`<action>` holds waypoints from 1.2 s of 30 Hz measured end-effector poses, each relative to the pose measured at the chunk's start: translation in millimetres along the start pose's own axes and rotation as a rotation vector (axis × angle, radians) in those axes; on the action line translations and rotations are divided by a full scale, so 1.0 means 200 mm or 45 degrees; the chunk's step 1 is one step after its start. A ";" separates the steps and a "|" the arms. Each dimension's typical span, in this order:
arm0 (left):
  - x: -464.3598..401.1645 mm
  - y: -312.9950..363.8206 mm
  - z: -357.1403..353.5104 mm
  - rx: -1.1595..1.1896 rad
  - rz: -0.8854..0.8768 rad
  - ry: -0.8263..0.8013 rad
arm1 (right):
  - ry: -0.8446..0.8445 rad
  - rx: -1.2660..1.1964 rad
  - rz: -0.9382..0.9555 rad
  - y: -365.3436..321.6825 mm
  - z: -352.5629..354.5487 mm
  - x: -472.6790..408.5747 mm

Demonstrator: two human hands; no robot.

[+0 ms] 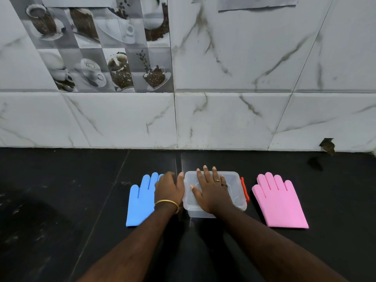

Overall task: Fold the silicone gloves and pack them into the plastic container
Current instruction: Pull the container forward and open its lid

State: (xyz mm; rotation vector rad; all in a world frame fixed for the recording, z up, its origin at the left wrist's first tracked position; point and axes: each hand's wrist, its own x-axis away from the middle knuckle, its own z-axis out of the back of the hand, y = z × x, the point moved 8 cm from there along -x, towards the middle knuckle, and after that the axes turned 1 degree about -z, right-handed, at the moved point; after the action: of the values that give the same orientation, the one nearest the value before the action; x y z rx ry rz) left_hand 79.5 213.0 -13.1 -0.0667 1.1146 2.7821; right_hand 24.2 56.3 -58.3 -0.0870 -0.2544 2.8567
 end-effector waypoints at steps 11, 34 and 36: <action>0.05 0.54 -0.35 -0.666 -0.773 -1.000 | 0.255 -0.316 -0.252 0.29 0.30 0.08; 0.15 0.63 -0.47 -1.109 -0.618 -1.135 | 0.230 -1.211 -1.021 0.76 0.10 0.34; 0.15 0.63 -0.47 -1.117 -0.627 -1.131 | 0.134 -1.468 -1.149 0.75 0.06 0.37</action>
State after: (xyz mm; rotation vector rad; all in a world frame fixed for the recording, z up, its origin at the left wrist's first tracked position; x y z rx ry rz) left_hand 28.9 61.1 1.6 0.6286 -0.3030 2.1854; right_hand -86.8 -66.7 -76.8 -0.2539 -1.4300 1.5239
